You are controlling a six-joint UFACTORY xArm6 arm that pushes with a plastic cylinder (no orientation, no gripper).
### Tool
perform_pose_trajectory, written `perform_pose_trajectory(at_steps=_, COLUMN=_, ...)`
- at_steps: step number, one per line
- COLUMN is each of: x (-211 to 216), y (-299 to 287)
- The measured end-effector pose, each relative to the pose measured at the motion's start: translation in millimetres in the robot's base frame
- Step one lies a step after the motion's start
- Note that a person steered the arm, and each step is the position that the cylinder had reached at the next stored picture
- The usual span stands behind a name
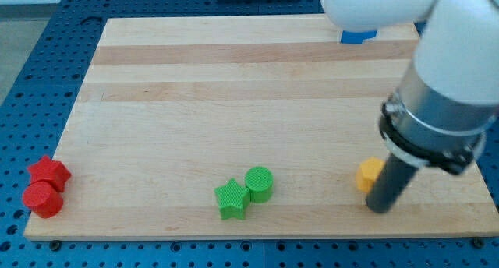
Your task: Slide the yellow hexagon to the yellow heart
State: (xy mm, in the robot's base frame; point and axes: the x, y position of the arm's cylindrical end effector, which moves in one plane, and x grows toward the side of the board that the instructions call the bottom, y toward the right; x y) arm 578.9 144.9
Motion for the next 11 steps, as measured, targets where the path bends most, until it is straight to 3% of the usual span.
perform_pose_trajectory(at_steps=1, x=-58, y=7)
perform_pose_trajectory(at_steps=2, x=-79, y=21)
perform_pose_trajectory(at_steps=5, x=-83, y=-48)
perform_pose_trajectory(at_steps=7, x=-124, y=35)
perform_pose_trajectory(at_steps=9, x=-102, y=33)
perform_pose_trajectory(at_steps=11, x=-119, y=67)
